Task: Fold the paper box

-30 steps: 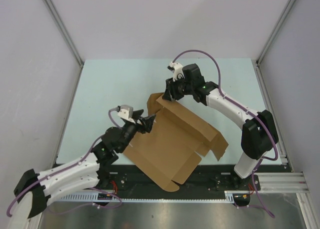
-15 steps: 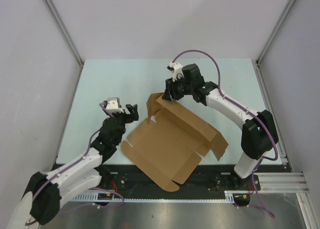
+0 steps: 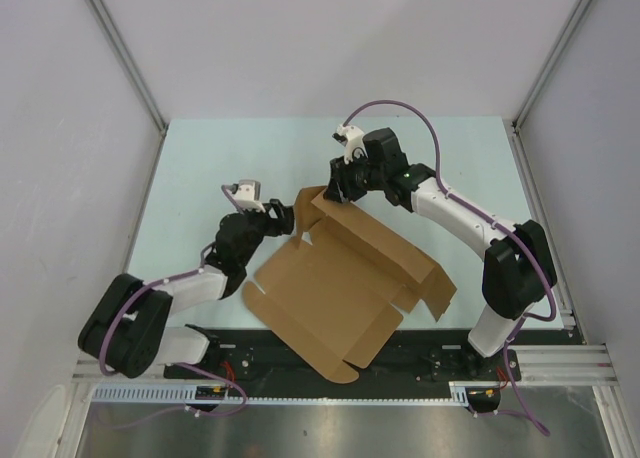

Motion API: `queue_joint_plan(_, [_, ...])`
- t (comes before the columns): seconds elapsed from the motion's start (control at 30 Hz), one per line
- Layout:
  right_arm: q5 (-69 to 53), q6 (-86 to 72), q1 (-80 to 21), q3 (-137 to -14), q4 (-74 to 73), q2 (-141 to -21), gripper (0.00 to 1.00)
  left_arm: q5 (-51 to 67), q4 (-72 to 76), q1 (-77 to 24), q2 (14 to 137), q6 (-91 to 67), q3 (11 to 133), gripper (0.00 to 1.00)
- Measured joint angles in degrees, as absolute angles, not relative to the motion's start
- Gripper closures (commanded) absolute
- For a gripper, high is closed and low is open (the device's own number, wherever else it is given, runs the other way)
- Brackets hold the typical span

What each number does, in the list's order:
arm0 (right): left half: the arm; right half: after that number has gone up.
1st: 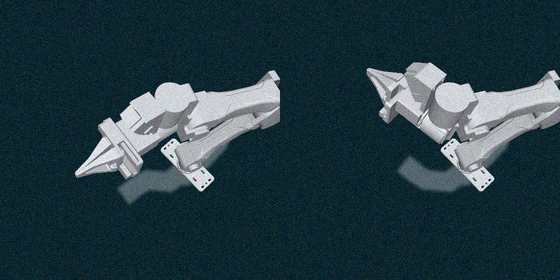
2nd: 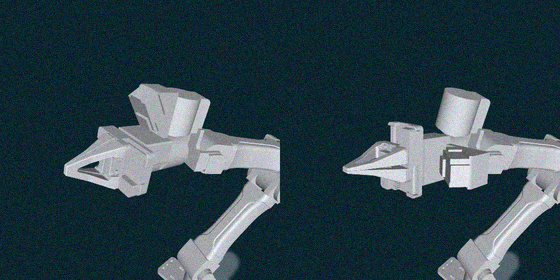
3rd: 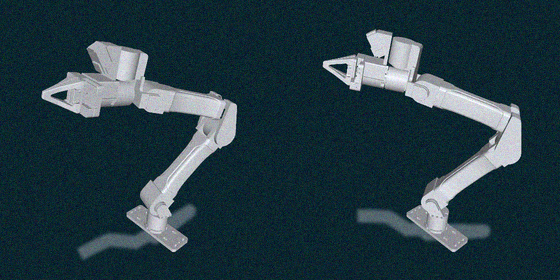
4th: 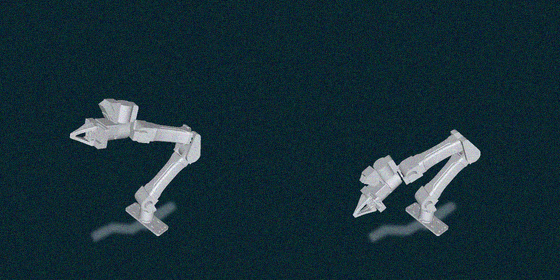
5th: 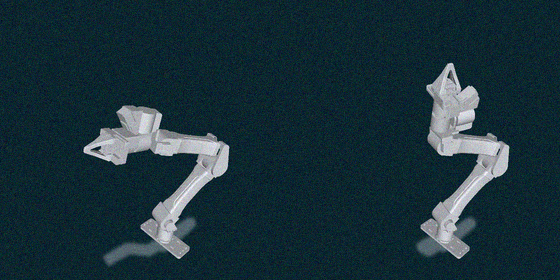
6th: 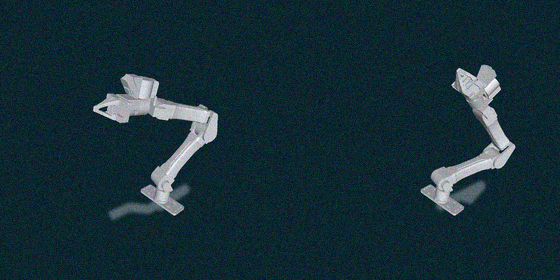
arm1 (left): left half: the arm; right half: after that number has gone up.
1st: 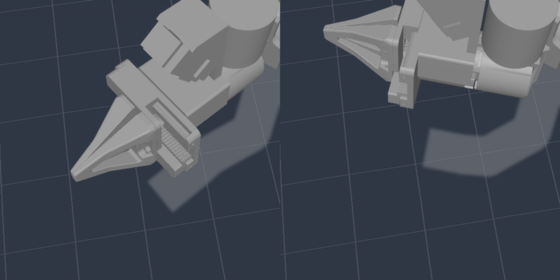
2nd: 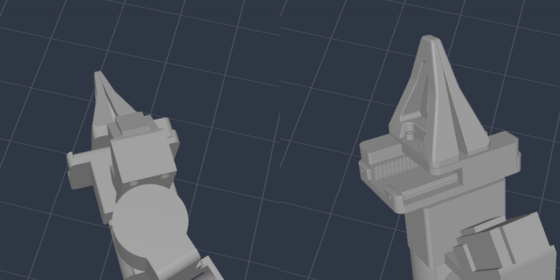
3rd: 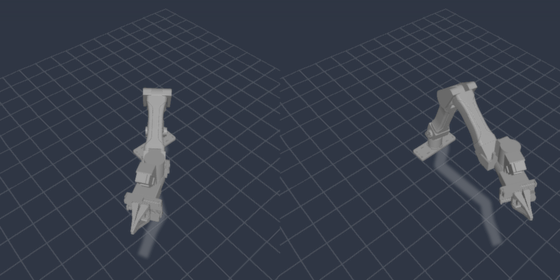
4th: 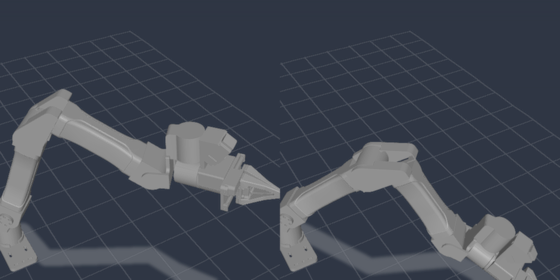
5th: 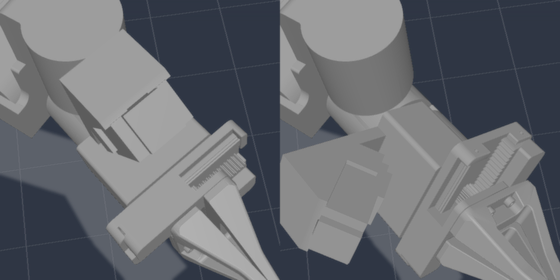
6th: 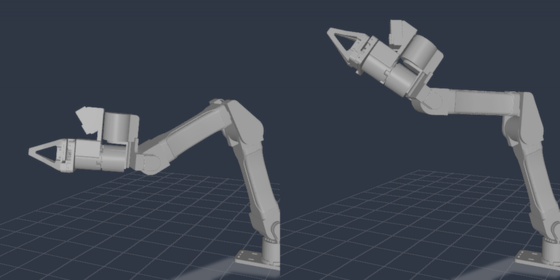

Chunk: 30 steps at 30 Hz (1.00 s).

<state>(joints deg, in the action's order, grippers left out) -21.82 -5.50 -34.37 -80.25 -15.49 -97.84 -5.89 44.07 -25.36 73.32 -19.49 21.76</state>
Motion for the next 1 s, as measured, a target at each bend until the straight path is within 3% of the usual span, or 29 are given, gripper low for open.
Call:
queue_joint_plan(0.33, [-20.9, -5.5, -34.3, -80.2, -15.3, -97.8, 0.6, 7.2, 52.7, -25.3, 80.2, -19.1, 23.3, 0.25])
queue_joint_plan(1.0, [-21.6, -5.5, -34.1, -80.2, -15.3, -97.8, 0.6, 18.0, 60.6, -26.0, 83.7, -16.4, 22.9, 0.16])
